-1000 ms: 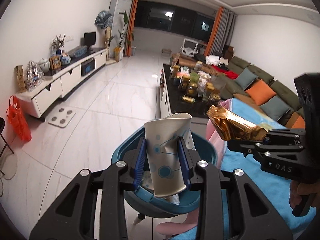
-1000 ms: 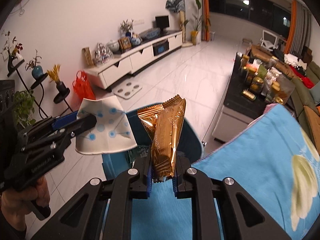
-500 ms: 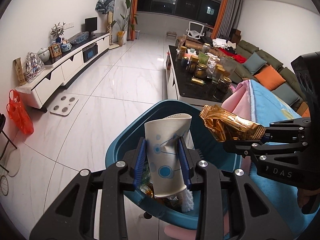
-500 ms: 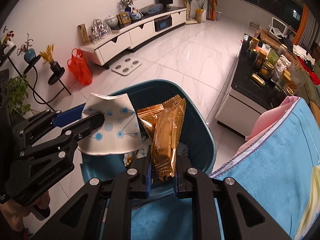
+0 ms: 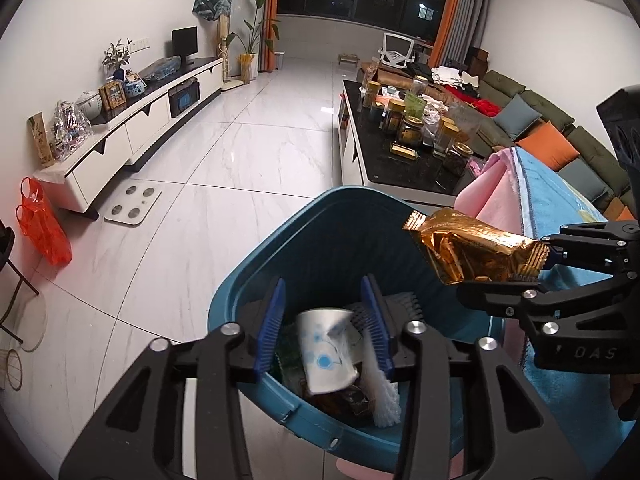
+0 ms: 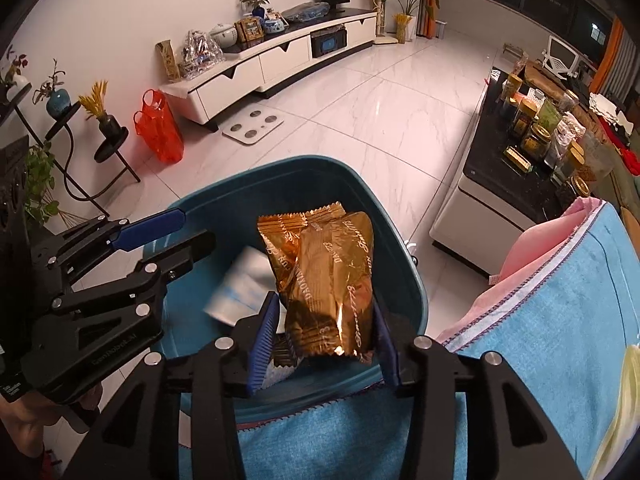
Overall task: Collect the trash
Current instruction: 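Open the left tool to drop the cup while the right tool releases the gold wrapper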
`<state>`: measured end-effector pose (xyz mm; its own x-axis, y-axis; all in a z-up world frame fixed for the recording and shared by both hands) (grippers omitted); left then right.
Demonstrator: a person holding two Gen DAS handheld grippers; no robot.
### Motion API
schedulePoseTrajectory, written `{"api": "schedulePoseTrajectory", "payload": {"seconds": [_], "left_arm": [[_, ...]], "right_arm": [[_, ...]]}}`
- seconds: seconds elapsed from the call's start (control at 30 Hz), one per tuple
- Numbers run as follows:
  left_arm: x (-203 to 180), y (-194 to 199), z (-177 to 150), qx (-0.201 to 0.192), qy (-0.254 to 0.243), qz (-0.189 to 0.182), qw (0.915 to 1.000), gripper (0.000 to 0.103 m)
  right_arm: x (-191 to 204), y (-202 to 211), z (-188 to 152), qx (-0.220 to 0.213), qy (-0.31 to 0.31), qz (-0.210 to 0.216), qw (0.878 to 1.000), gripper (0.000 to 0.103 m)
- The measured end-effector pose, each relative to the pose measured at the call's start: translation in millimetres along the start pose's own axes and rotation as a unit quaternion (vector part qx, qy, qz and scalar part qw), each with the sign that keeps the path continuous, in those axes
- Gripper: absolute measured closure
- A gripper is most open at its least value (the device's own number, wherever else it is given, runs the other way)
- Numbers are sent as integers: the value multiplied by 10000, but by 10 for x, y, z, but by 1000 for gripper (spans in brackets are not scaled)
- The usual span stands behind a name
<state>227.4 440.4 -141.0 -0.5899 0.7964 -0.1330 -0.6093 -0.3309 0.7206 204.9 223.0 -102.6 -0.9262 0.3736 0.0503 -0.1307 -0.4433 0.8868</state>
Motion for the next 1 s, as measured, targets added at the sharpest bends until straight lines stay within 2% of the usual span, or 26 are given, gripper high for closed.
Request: {"api": "schedulePoseTrajectory", "payload": {"seconds": [0.07,0.13,0.2,0.23,0.4,0.47,0.53,0.6,1.0], "left_arm": [[-4,50,12,-86,17,38,10000,57],[26,173,4,-187,15,76,9998,46],[61,312,-8,-318,55,123,9994,42],[77,373,-5,-369,74,131,9992,34],[166,743,-16,-650,122,216,9976,21],[178,898,-15,-760,153,209,9968,21],[186,1029,-14,-849,162,189,9961,16],[171,1152,-9,-956,133,198,9951,13],[27,1474,-5,-1060,90,109,9943,11]], "right_arm": [[-9,39,-2,-59,-27,15,10000,56],[-21,79,-2,-123,-41,3,9999,53],[-21,140,-3,-215,-61,29,9997,48],[-20,170,-1,-257,-64,28,9996,48],[5,321,-1,-470,-90,74,9988,41],[27,414,-14,-603,-83,86,9981,39],[36,510,-26,-730,-73,103,9973,37],[38,577,-25,-838,-46,63,9964,29],[8,761,-30,-1064,14,-116,9943,24]]}}
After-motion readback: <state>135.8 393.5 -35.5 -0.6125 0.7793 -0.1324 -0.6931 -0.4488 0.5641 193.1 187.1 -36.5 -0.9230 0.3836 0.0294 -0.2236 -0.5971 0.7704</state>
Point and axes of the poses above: each gripper's, at about its wrist camera, not at the fingertips, and y roughly against the way its jaws point, x to its left, z to its top, the point moved 4 cm from there along -y, roughly the way its jaws point, and after that the axes turned 1 degree about x, right-handed, at the moved point
